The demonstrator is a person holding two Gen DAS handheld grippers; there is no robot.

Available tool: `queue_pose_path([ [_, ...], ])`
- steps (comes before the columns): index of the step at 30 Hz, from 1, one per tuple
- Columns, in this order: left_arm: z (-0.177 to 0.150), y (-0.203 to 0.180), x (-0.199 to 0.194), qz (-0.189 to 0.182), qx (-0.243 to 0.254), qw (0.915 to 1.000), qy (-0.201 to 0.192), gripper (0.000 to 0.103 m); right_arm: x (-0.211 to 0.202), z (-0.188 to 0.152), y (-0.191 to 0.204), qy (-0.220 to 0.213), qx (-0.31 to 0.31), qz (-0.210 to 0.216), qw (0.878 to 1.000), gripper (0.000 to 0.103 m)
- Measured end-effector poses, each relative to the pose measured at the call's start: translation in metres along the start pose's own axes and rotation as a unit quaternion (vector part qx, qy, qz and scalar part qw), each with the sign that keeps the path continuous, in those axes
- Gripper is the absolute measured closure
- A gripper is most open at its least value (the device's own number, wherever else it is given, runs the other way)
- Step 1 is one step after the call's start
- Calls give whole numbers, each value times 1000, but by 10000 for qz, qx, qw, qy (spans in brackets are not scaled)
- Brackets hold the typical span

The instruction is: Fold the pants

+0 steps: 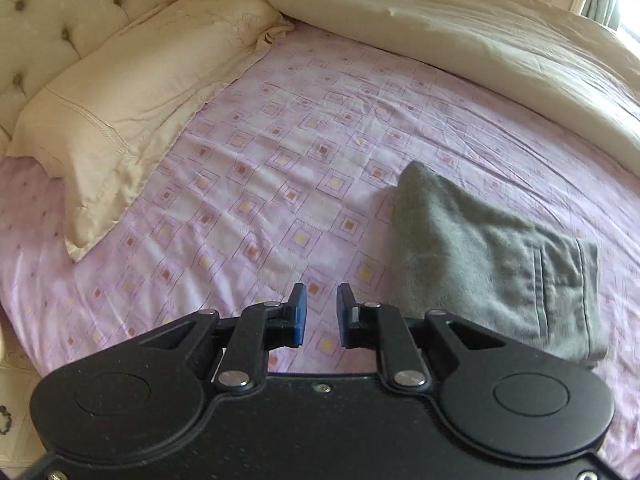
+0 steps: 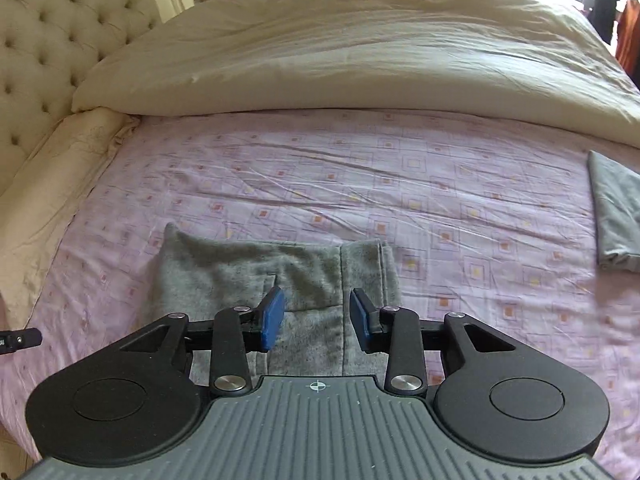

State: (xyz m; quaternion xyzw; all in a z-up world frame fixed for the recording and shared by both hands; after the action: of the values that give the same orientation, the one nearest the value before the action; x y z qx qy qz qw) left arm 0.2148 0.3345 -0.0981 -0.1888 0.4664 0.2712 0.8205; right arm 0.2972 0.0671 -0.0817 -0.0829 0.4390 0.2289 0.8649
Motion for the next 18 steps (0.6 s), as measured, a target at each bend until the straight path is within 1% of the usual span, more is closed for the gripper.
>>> queue_pose_path([
  [3, -16, -10, -22, 2, 121, 9999, 6, 78, -21, -5, 10, -100, -166, 127, 9997, 67],
  [7, -38, -37, -48, -90, 346, 9994, -19, 75, -42, -8, 13, -131, 60, 267, 9995, 67],
  [9, -47, -48, -62, -222, 406, 9989, -30, 70, -56, -14, 14, -238, 118, 258, 9993, 67],
  [10, -51, -52, -67, -291, 429, 9987, -16, 64, -63, -17, 15, -287, 129, 231, 9992, 67],
  [11, -55, -57, -73, -348, 454, 9984, -17, 63, -70, -19, 15, -339, 148, 211, 9991, 67],
  [15, -68, -73, -92, -474, 718, 9963, -47, 63, -85, -26, 14, -449, 151, 234, 9986, 67],
  [18, -74, -81, -100, -454, 851, 9953, -127, 62, -89, -28, 11, -490, 182, 265, 9983, 67],
])
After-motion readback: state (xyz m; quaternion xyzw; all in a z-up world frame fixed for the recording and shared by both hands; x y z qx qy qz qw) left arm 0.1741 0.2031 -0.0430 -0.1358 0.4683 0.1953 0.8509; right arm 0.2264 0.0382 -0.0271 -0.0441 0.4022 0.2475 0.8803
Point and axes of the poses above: each gripper's, at about its wrist camera, not at the fingertips, and x roughly the way its jaws point, y to its left, z to its top, the point moved 4 cm from there along x, roughly the way its jaws point, and after that the axes turned 10 degrees about -x, right-handed, at the moved point
